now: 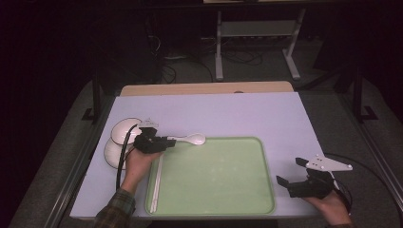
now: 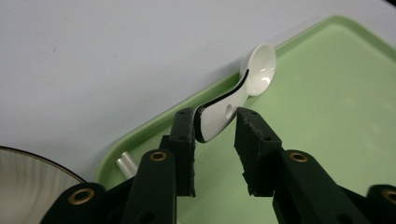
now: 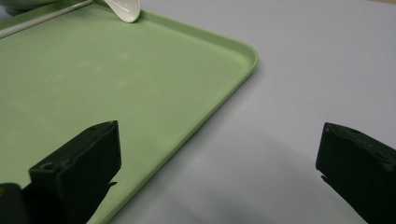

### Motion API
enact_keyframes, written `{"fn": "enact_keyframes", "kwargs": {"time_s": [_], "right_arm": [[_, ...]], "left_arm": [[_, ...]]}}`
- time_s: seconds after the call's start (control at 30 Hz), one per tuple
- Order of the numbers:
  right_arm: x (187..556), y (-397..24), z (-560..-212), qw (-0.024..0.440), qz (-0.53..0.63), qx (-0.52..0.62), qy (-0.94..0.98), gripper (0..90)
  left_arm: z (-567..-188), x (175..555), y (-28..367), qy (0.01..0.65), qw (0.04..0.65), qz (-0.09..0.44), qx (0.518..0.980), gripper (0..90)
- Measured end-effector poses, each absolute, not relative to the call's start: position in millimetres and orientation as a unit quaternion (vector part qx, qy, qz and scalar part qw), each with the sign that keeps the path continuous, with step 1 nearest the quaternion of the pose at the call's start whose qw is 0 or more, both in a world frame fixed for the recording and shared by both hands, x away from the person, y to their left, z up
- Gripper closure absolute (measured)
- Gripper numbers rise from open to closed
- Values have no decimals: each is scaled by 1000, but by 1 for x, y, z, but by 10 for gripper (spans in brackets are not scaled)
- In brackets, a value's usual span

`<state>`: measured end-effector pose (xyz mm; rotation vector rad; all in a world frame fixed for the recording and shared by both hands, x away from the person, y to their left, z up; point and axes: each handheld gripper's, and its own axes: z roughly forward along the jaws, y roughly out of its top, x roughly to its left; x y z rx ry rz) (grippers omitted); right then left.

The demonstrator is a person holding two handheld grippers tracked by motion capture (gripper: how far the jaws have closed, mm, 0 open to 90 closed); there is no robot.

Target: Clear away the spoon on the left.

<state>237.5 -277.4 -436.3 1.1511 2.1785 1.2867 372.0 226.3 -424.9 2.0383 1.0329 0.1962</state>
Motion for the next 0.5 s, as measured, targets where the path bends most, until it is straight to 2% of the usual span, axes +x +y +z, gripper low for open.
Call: {"fn": "enact_keyframes", "kwargs": {"time_s": [0.5], "right_arm": [[236, -278, -436, 181, 456, 407, 770, 0]], "left_arm": [[-430, 372, 216, 414, 357, 101, 831, 624]]}}
